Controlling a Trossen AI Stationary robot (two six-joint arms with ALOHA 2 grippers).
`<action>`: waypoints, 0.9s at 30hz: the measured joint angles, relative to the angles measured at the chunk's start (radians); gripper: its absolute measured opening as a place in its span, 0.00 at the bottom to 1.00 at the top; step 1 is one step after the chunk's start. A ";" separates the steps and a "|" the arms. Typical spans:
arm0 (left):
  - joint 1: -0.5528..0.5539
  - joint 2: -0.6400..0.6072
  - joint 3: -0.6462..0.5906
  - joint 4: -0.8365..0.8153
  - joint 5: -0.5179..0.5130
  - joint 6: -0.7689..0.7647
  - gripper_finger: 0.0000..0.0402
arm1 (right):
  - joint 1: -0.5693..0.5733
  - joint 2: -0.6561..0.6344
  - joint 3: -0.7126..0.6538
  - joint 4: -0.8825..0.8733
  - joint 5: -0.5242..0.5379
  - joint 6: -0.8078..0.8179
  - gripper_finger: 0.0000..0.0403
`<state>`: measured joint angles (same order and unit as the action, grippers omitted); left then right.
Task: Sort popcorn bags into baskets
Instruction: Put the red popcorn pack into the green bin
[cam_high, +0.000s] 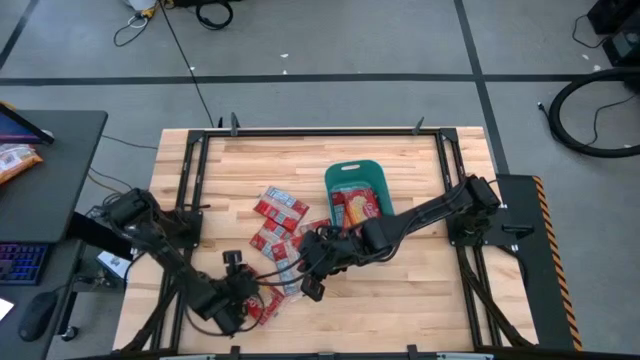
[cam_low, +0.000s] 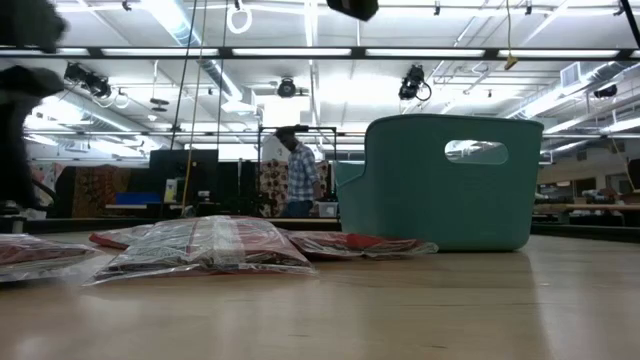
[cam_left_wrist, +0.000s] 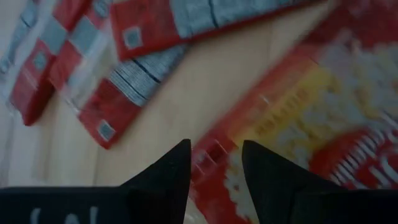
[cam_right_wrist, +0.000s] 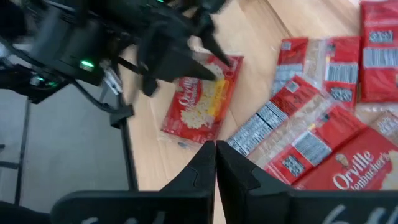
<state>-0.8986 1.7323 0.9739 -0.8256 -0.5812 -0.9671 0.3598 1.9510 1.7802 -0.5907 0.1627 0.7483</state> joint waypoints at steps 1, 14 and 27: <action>0.011 -0.011 0.000 0.004 -0.003 0.012 0.37 | -0.001 -0.001 0.008 -0.002 0.000 -0.007 0.04; 0.082 -0.158 0.000 0.146 0.006 0.212 0.33 | -0.009 -0.005 0.028 -0.019 0.005 -0.051 0.04; 0.275 -0.280 -0.250 0.611 0.302 0.297 0.15 | 0.004 -0.020 0.028 -0.316 0.001 -0.003 0.04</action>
<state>-0.6237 1.4523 0.7239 -0.2142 -0.2795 -0.6697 0.3640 1.9313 1.8084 -0.9066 0.1640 0.7458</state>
